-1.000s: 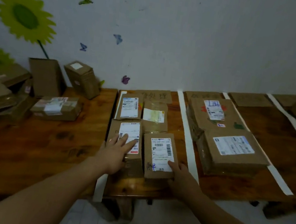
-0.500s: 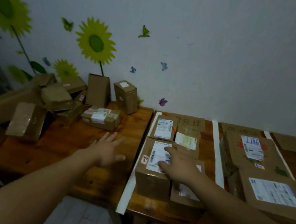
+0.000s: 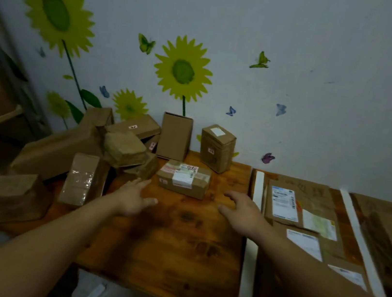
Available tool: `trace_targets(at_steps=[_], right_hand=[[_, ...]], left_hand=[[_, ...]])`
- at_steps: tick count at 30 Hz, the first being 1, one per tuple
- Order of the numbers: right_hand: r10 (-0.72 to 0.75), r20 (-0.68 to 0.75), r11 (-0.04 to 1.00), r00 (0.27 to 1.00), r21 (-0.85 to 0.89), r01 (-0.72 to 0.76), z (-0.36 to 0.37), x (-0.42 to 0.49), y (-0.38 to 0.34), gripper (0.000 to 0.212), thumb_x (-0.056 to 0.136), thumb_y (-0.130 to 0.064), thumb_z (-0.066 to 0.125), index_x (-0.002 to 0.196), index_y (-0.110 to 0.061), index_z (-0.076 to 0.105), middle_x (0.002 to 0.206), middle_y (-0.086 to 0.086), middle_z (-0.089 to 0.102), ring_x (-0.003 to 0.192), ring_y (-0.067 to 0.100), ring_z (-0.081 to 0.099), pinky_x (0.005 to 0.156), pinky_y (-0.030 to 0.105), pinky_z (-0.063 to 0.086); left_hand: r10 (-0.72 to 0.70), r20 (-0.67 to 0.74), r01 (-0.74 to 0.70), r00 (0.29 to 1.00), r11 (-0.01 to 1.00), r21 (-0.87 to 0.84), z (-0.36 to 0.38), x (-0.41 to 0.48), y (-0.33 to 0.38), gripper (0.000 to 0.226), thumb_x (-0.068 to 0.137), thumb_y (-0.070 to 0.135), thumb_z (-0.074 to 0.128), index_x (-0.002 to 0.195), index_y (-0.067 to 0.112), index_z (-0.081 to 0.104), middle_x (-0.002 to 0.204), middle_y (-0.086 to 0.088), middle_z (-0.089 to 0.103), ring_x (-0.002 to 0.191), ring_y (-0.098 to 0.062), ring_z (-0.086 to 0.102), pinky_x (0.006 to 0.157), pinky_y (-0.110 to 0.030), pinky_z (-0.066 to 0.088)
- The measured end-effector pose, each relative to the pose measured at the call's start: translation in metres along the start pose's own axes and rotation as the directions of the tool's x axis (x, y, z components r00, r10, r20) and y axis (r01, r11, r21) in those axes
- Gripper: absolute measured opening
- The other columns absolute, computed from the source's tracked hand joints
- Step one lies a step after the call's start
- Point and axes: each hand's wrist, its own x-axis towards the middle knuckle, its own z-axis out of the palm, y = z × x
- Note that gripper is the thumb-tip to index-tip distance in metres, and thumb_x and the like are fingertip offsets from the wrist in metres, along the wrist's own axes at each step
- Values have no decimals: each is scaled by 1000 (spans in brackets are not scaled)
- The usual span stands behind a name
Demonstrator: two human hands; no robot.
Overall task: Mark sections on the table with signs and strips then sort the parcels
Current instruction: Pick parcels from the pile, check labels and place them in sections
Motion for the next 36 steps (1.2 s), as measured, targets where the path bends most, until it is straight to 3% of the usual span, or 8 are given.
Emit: trace_targets(at_steps=[8, 14, 18, 23, 25, 29, 33, 36], right_hand=[[95, 51, 995, 994, 13, -95, 26, 84, -14, 57, 92, -41, 57, 143, -22, 39, 143, 4, 44, 128, 21, 44, 105, 39, 40], [170, 110, 971, 979, 154, -185, 44, 171, -5, 51, 94, -29, 56, 141, -15, 39, 134, 5, 51, 107, 15, 54, 77, 22, 46], [273, 141, 920, 952, 249, -301, 62, 217, 5, 36, 94, -27, 56, 127, -15, 48, 124, 6, 56, 108, 20, 59, 90, 39, 53], [382, 269, 767, 884, 442, -465, 82, 245, 21, 39, 92, -29, 59, 127, -14, 48, 118, 4, 63, 98, 16, 64, 79, 32, 56], [414, 272, 715, 869, 494, -495, 88, 249, 25, 38, 91, -27, 62, 125, -16, 51, 118, 4, 64, 99, 16, 64, 84, 35, 56], [433, 113, 695, 895, 590, -410, 74, 249, 21, 50, 88, -15, 65, 132, -17, 42, 117, -2, 59, 104, 19, 61, 83, 34, 55], [443, -36, 646, 896, 706, -291, 44, 240, 9, 63, 87, -9, 65, 140, -23, 33, 131, 3, 51, 115, 27, 56, 88, 46, 55], [436, -132, 637, 890, 744, -202, 27, 222, -6, 64, 87, -12, 66, 141, -20, 33, 133, 5, 50, 116, 27, 55, 89, 45, 55]], left_hand=[[40, 66, -30, 997, 990, -135, -26, 76, -11, 77, 89, 41, 60, 151, 20, 19, 158, -4, 17, 144, -24, 20, 118, -39, 20], [53, 117, -24, 992, 972, -232, -26, 152, 9, 56, 93, 26, 58, 143, 18, 36, 137, 1, 46, 120, -13, 47, 97, -24, 34], [18, 157, 35, 987, 945, -326, -17, 201, 9, 37, 90, 29, 62, 125, 20, 51, 120, 4, 61, 95, -7, 59, 84, -24, 49], [-79, 231, 170, 970, 897, -408, -3, 240, 5, 38, 91, 31, 60, 124, 17, 50, 114, -1, 65, 99, -16, 63, 82, -32, 54], [-119, 286, 242, 951, 860, -448, 1, 244, 6, 39, 92, 32, 58, 127, 17, 50, 110, -1, 65, 97, -15, 63, 74, -28, 53], [-149, 266, 286, 952, 741, -608, 1, 244, 15, 38, 93, 25, 56, 128, 18, 47, 95, 4, 61, 80, -10, 59, 57, -25, 46], [-117, 122, 167, 986, 593, -787, -12, 239, 33, 56, 92, 17, 57, 142, 23, 32, 125, -8, 54, 95, -20, 56, 81, -40, 52], [-10, 31, 31, 999, 573, -819, -26, 223, 44, 55, 92, 11, 55, 140, 24, 31, 124, -4, 49, 91, -16, 56, 69, -32, 50]])
